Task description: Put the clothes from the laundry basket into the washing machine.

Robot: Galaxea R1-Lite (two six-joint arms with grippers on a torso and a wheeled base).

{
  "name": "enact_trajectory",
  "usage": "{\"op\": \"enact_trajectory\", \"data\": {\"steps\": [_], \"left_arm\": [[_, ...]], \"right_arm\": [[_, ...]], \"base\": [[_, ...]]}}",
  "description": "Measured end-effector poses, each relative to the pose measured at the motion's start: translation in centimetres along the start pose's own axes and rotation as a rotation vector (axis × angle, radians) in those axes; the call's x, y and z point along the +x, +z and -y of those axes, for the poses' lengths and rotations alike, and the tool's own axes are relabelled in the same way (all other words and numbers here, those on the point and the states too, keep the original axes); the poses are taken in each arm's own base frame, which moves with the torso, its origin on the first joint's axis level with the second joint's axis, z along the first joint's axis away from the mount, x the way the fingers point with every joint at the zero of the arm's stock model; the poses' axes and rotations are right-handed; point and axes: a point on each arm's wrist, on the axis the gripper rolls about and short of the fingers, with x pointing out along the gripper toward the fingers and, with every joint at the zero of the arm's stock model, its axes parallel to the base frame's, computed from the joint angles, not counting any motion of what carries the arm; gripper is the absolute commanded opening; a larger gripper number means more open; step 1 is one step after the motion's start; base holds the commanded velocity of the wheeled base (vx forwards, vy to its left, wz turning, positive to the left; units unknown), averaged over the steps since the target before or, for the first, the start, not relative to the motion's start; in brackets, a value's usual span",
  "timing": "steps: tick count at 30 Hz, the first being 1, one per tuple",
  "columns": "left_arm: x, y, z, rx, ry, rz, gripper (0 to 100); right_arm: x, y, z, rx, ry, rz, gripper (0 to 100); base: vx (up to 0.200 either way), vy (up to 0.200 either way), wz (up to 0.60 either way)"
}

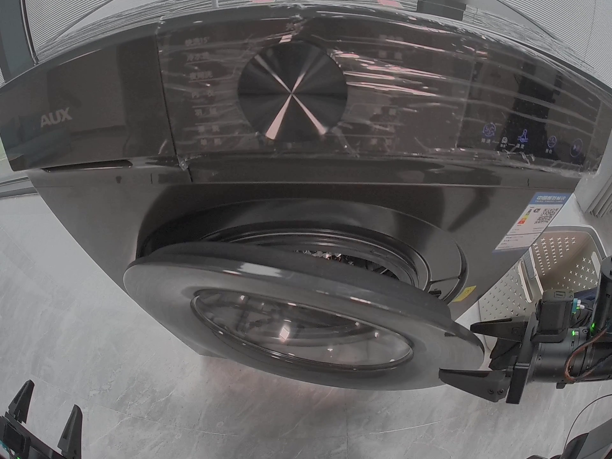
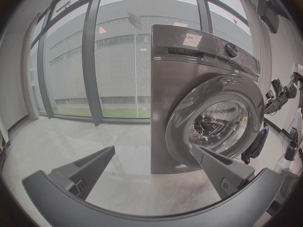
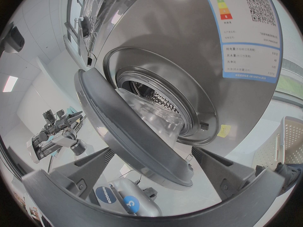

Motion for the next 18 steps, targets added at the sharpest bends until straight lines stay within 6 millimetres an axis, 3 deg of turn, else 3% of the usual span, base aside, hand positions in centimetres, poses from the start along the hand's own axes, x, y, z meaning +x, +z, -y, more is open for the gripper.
{"op": "enact_trajectory", "data": {"steps": [8, 16, 18], "left_arm": [[0.0, 0.0, 0.0, 0.0, 0.0, 0.0, 100], [0.0, 0.0, 0.0, 0.0, 0.0, 0.0, 100], [0.0, 0.0, 0.0, 0.001, 0.0, 0.0, 100]], "right_arm": [[0.8, -1.0, -0.2, -0.005, 0.021, -0.045, 100], [0.1, -2.5, -0.9, -0.018, 0.067, -0.083, 100], [-0.1, -2.6, -0.9, -0.016, 0.063, -0.079, 100]], "base": [[0.0, 0.0, 0.0], [0.0, 0.0, 0.0], [-0.2, 0.0, 0.0]]}}
